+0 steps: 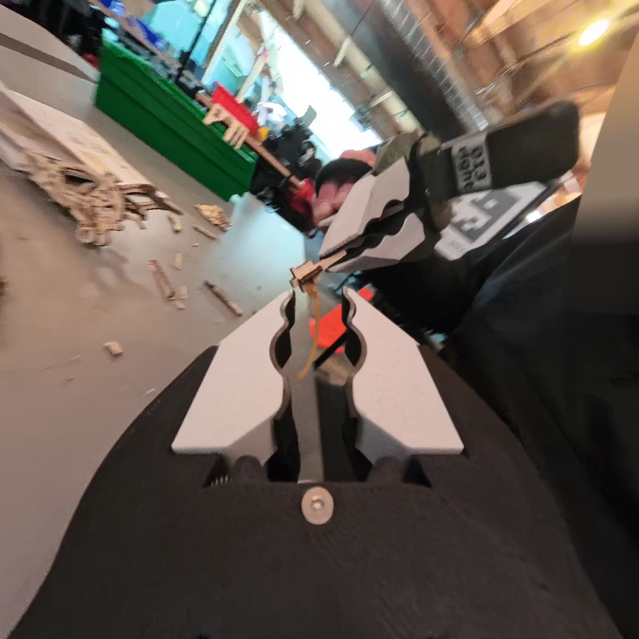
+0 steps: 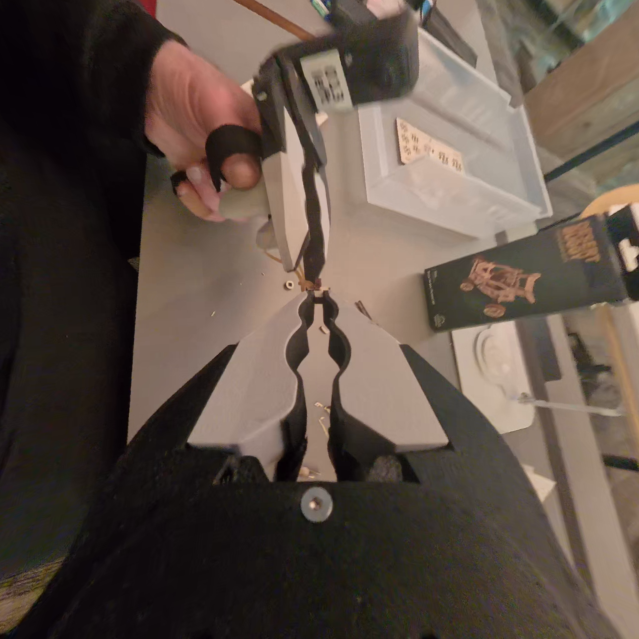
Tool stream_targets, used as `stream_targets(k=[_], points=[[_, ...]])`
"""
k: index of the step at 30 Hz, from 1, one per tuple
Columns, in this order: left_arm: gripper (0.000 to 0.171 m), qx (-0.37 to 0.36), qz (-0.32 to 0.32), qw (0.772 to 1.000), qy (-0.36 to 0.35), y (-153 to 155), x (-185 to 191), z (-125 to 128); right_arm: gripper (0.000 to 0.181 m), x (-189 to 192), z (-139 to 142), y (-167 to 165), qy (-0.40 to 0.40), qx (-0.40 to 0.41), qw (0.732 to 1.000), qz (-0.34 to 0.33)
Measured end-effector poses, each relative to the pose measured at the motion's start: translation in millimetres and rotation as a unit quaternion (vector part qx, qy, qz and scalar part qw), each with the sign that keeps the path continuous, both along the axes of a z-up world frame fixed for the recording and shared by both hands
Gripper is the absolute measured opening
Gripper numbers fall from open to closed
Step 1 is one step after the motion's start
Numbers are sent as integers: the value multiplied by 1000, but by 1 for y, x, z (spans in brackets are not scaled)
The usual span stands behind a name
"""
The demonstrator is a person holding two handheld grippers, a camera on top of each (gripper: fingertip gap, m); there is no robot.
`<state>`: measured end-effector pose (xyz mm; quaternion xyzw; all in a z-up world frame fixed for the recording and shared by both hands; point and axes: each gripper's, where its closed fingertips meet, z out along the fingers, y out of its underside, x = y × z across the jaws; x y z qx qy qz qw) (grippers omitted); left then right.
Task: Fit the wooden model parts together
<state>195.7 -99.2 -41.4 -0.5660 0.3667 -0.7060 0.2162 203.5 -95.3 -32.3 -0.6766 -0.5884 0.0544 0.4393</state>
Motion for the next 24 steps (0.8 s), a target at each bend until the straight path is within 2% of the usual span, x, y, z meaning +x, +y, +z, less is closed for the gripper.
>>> stream_targets(k=[4,7,9,15,22,24], points=[[24,85,45,992,86,15,-23,-16,2,-1,-26,10,0,-82,996,-32],[24,125,75,971,190,27,-35,-47,2,-5,-43,17,4,-127,991,-49],[24,128,78,962,229,30,-40,-62,2,-10,-54,20,5,-157,986,-60],[22,151,38,949,275,17,-41,-90,2,-25,-77,28,-7,-193,979,-62],[27,194,80,946,246,35,-45,-67,2,-33,-80,31,-17,-221,974,-50],[35,215,76,932,282,39,-47,-78,2,-33,-83,32,-18,-237,970,-58]])
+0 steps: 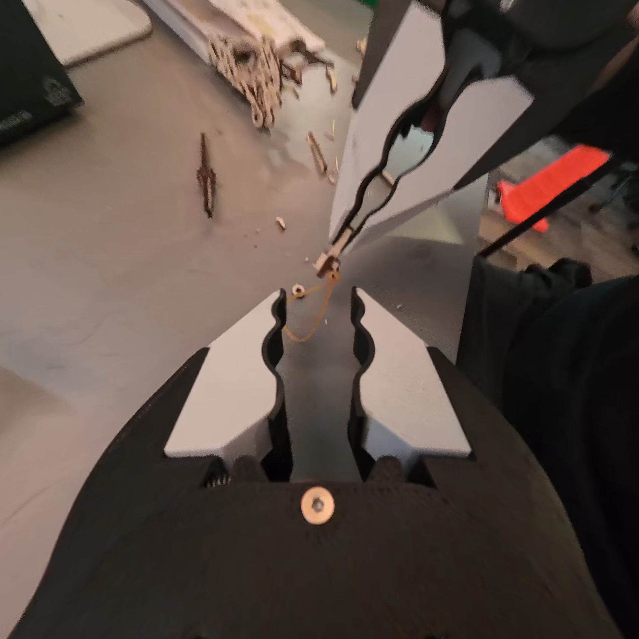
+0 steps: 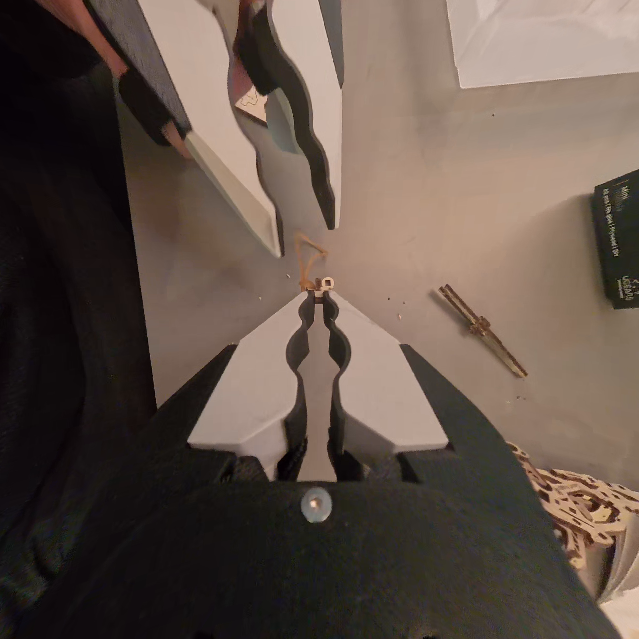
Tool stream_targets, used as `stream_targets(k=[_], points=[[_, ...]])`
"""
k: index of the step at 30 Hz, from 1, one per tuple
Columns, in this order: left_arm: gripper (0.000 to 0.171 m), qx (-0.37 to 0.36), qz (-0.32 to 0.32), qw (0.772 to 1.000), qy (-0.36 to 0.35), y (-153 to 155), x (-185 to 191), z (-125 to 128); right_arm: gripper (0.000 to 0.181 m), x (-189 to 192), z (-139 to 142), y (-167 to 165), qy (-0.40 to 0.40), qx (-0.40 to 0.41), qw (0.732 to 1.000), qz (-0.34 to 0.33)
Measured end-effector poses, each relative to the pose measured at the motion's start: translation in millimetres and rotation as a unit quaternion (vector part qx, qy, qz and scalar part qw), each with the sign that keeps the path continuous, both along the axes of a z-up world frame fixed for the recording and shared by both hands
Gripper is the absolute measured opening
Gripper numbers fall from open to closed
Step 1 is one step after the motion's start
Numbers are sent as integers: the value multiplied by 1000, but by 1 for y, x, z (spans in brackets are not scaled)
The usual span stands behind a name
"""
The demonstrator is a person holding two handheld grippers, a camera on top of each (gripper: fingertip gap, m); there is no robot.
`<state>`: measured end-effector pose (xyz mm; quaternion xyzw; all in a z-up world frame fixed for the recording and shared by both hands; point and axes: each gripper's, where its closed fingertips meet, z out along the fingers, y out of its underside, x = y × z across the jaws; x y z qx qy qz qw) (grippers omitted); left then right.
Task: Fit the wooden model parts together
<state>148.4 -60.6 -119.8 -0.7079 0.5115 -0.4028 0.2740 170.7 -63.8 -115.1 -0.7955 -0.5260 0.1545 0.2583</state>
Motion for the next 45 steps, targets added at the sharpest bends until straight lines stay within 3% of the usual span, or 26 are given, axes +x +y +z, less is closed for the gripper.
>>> stream_targets(k=[5,12,20,45], points=[[32,-31,-59,995,75,-24,4,-33,2,0,-9,5,-18,-10,1000,-11],[26,-78,-79,991,71,-36,4,-33,2,-2,-18,9,-50,-20,999,3],[31,-119,-87,988,56,-39,0,-28,2,-4,-19,12,-68,-41,997,19],[31,-116,-92,987,56,-40,-3,-29,2,-13,-21,15,-81,-40,995,37]])
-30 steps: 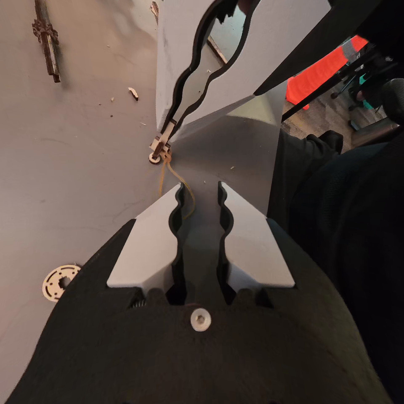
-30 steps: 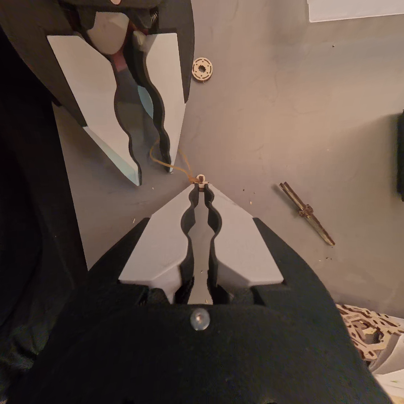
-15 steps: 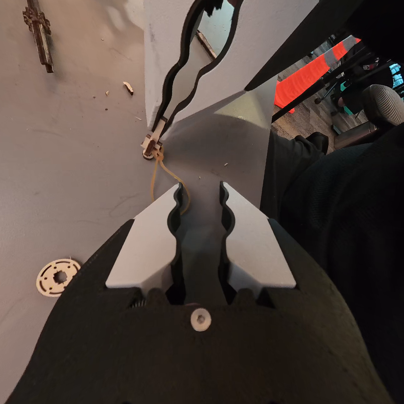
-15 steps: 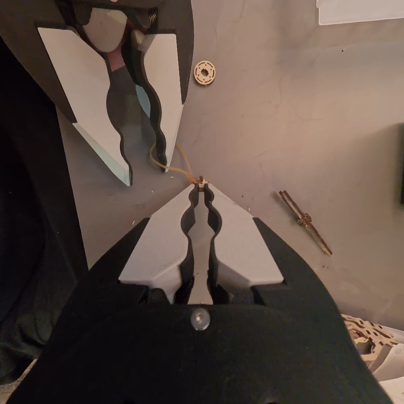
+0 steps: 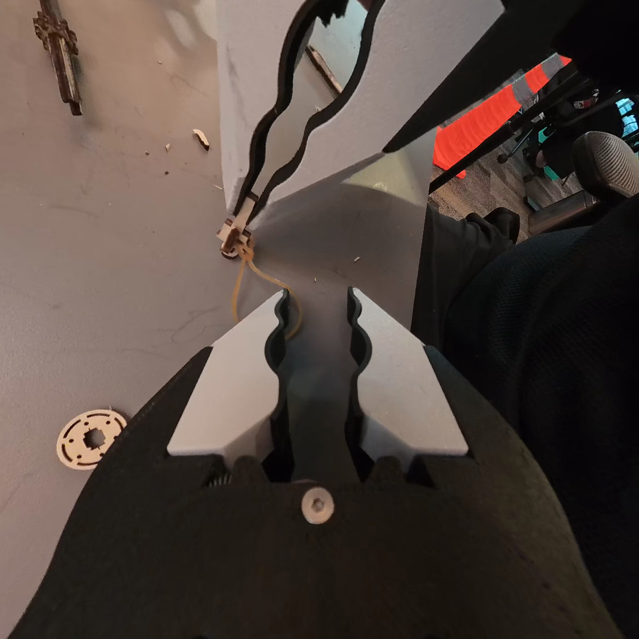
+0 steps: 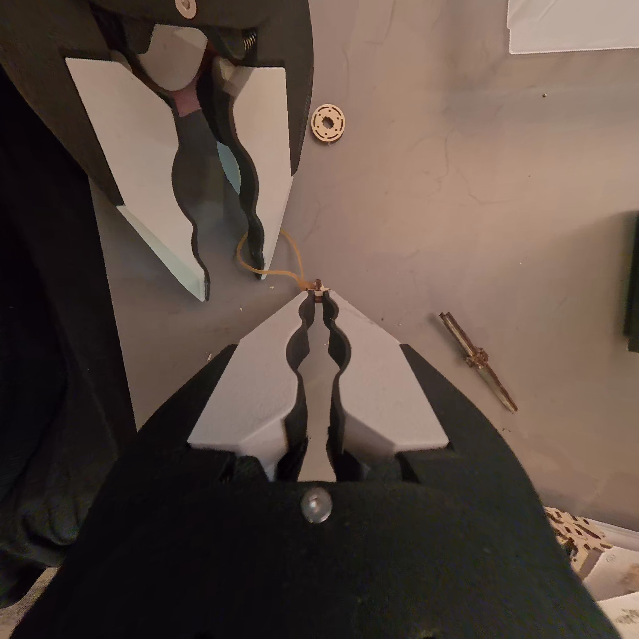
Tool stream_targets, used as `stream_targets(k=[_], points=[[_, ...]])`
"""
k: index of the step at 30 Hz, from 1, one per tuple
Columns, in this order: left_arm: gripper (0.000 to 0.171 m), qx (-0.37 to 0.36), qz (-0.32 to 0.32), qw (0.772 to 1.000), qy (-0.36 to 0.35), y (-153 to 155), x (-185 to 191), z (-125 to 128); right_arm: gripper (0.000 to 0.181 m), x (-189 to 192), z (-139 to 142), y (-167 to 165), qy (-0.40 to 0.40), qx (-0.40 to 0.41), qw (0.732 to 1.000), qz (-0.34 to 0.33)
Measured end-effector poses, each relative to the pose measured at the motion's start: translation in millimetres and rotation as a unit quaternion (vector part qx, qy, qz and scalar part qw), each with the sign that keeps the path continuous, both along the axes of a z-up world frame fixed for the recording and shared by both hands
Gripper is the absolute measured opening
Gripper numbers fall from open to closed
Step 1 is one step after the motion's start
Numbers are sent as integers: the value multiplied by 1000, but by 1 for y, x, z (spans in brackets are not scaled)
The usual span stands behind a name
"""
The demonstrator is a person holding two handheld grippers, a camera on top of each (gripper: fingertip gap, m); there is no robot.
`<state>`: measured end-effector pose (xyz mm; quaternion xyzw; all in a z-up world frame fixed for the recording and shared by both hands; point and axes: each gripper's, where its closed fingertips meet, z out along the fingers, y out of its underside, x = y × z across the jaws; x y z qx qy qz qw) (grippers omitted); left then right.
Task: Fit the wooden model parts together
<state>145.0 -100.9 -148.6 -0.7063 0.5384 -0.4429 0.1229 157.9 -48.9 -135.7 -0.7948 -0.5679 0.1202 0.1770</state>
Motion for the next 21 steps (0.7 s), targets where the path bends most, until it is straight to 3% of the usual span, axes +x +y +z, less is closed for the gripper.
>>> stream_targets(k=[13,21], points=[[31,0,-1,1000,1,0,0,-1,2,0,0,0,19,-7,1000,-16],[31,2,0,1000,4,0,0,-2,2,-3,-1,0,-9,8,1000,3]])
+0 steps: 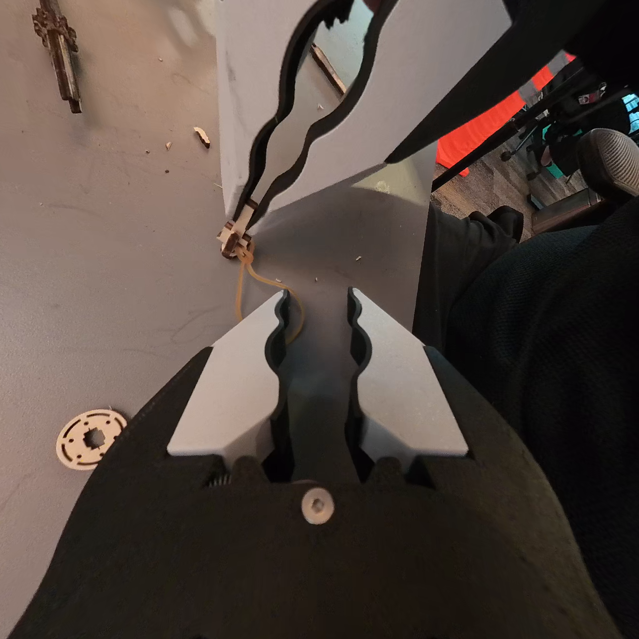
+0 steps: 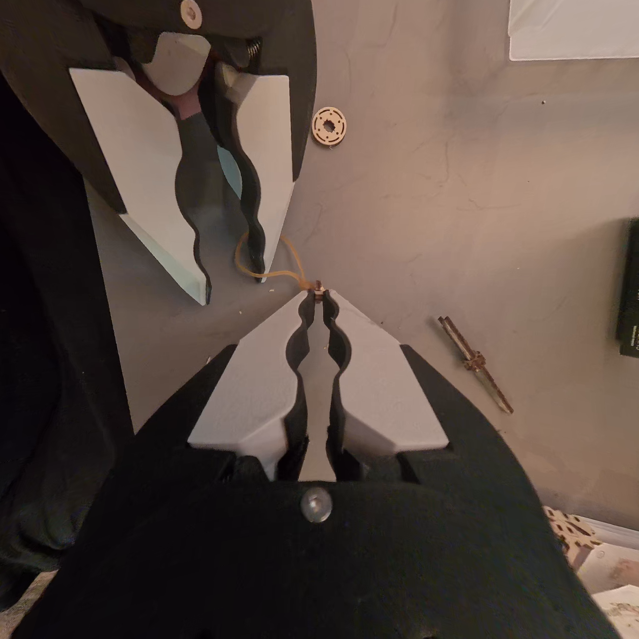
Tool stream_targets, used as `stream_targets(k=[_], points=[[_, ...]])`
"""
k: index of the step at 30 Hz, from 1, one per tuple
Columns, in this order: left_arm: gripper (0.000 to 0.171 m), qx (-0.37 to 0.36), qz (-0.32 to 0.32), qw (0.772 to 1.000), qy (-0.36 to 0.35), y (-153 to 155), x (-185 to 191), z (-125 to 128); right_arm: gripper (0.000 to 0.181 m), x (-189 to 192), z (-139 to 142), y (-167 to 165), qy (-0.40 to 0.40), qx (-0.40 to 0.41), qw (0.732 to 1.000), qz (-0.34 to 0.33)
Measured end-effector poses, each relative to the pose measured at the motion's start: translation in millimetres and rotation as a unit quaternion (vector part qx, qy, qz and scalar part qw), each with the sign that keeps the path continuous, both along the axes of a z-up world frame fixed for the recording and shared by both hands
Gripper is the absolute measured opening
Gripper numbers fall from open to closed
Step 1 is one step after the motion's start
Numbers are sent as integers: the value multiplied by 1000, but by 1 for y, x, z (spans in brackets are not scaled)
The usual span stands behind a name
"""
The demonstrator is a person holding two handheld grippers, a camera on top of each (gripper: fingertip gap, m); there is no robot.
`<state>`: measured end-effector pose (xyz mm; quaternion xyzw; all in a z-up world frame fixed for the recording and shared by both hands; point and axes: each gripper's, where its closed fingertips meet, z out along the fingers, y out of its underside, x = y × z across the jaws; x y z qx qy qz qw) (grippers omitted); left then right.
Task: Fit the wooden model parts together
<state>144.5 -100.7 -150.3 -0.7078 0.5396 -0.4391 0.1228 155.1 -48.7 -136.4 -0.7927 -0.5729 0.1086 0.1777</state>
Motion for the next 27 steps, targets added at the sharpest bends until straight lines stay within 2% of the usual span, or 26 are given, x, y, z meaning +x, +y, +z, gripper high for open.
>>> stream_targets(k=[14,27], points=[[31,-2,-4,1000,-2,-1,0,0,2,4,4,1,63,8,997,-38],[31,-3,-5,1000,-1,-2,0,0,2,6,1,0,49,5,998,-27]])
